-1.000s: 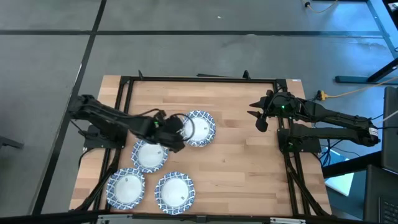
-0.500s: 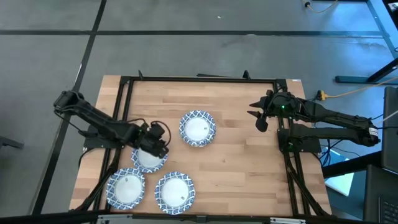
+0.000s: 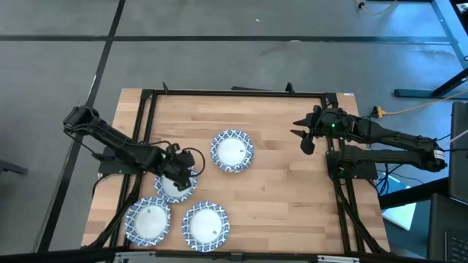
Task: Nest bowls inside each other
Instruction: Stack the white bowl on top of the other white bowls
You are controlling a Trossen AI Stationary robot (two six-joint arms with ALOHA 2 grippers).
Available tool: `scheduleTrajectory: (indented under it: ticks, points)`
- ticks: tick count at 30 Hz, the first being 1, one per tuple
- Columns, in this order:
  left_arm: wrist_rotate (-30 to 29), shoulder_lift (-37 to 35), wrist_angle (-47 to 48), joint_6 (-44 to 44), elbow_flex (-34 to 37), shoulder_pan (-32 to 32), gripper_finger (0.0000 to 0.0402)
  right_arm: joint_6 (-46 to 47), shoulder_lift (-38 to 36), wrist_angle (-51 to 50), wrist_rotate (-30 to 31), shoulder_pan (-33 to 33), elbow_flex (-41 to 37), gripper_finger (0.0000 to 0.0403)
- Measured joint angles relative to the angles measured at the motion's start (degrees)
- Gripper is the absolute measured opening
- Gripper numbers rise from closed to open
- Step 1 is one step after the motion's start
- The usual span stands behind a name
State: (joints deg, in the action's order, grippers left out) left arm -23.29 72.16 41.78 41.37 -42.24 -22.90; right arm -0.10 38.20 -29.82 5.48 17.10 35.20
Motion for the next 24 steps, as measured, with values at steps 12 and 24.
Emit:
scheduleTrajectory:
  ticks: [12,24]
  points:
    - [1.61,0.22,4.04,-16.38,-0.02,4.96,0.0151,0.02,0.00,1.33,0.00,0.00,0.00,0.0162]
    - [10.98,0.68,4.02,-27.38,-0.04,14.28,0.0151,0.07,0.00,1.96,0.02,0.00,0.00,0.0162]
